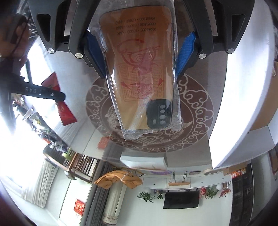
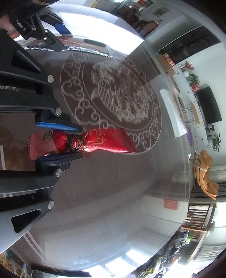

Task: Organize objects
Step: 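Carry the phone case and red tube into the white organizer box and release both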

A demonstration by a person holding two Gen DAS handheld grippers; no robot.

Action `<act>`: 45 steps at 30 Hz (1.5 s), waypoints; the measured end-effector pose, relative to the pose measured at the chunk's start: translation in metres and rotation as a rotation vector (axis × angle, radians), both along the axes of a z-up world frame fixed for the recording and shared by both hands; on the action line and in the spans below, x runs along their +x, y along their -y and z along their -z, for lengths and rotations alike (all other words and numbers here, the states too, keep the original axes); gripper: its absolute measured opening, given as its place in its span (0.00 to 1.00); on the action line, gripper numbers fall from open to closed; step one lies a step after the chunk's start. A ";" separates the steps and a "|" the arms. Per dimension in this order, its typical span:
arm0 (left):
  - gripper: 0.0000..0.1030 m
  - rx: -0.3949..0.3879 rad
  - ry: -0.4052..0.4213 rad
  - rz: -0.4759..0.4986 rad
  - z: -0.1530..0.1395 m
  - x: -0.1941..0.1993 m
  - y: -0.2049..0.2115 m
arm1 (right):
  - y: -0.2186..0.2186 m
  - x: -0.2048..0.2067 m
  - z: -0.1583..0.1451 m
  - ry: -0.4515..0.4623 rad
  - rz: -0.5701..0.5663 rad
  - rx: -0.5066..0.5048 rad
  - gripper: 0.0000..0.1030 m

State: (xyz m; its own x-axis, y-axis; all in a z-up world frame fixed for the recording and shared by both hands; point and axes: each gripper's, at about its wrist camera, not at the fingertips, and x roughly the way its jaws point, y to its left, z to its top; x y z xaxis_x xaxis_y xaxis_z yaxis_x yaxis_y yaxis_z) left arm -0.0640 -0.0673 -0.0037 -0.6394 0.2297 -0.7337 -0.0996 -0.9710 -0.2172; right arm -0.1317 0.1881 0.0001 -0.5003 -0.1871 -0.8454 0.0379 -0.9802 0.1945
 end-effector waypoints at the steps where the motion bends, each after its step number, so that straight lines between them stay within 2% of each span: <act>1: 0.73 0.028 -0.015 -0.001 -0.014 0.007 0.008 | 0.008 0.005 -0.012 -0.018 -0.019 -0.023 0.24; 4: 0.73 0.059 -0.079 -0.031 -0.058 0.026 0.044 | 0.049 0.015 -0.047 -0.070 -0.102 -0.098 0.24; 6: 0.73 0.030 -0.115 -0.083 -0.079 0.041 0.077 | 0.090 0.025 -0.069 -0.102 -0.194 -0.148 0.24; 8: 0.74 -0.009 -0.113 -0.160 -0.088 0.054 0.116 | 0.138 0.039 -0.087 -0.113 -0.304 -0.214 0.24; 12: 0.74 -0.121 -0.027 -0.340 -0.071 0.072 0.195 | 0.237 0.067 -0.098 -0.093 -0.515 -0.286 0.24; 15: 0.74 -0.204 0.103 -0.391 -0.042 0.072 0.233 | 0.303 0.086 -0.087 -0.038 -0.649 -0.267 0.25; 16: 0.74 -0.238 0.138 -0.408 -0.033 0.073 0.241 | 0.317 0.090 -0.080 -0.018 -0.685 -0.245 0.27; 18: 0.74 -0.293 0.182 -0.447 -0.022 0.077 0.252 | 0.343 0.095 -0.063 0.045 -0.735 -0.214 0.44; 19: 0.74 -0.299 0.191 -0.460 -0.019 0.081 0.255 | 0.348 0.097 -0.057 0.063 -0.736 -0.211 0.54; 20: 0.75 -0.299 0.189 -0.469 -0.020 0.085 0.257 | 0.351 0.098 -0.053 0.074 -0.733 -0.211 0.56; 23: 0.93 -0.314 0.138 -0.481 -0.028 0.095 0.255 | 0.344 0.100 -0.053 0.073 -0.718 -0.210 0.58; 26: 0.94 -0.331 0.043 -0.465 -0.050 0.104 0.242 | 0.328 0.100 -0.065 0.026 -0.682 -0.180 0.69; 28: 1.00 -0.296 -0.008 -0.482 -0.067 0.108 0.238 | 0.316 0.099 -0.074 -0.007 -0.662 -0.158 0.74; 30: 1.00 -0.259 -0.021 -0.514 -0.079 0.113 0.235 | 0.306 0.095 -0.084 -0.025 -0.648 -0.138 0.76; 34: 1.00 -0.273 0.019 -0.595 -0.085 0.122 0.230 | 0.308 0.083 -0.091 -0.034 -0.633 -0.088 0.76; 38: 1.00 -0.279 0.089 -0.560 -0.080 0.119 0.223 | 0.313 0.077 -0.088 -0.012 -0.632 -0.033 0.78; 41: 1.00 -0.300 0.107 -0.576 -0.081 0.121 0.223 | 0.322 0.083 -0.087 -0.012 -0.648 0.025 0.84; 45: 1.00 -0.316 0.104 -0.602 -0.085 0.121 0.227 | 0.331 0.089 -0.085 -0.010 -0.667 0.061 0.85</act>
State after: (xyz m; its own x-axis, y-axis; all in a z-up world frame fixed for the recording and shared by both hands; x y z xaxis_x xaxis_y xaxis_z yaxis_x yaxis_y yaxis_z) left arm 0.0574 -0.2941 0.0810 -0.5115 -0.3786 -0.7714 0.4828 -0.8692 0.1065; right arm -0.0423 -0.1429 0.0856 -0.3023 -0.4107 -0.8602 0.6409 -0.7555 0.1355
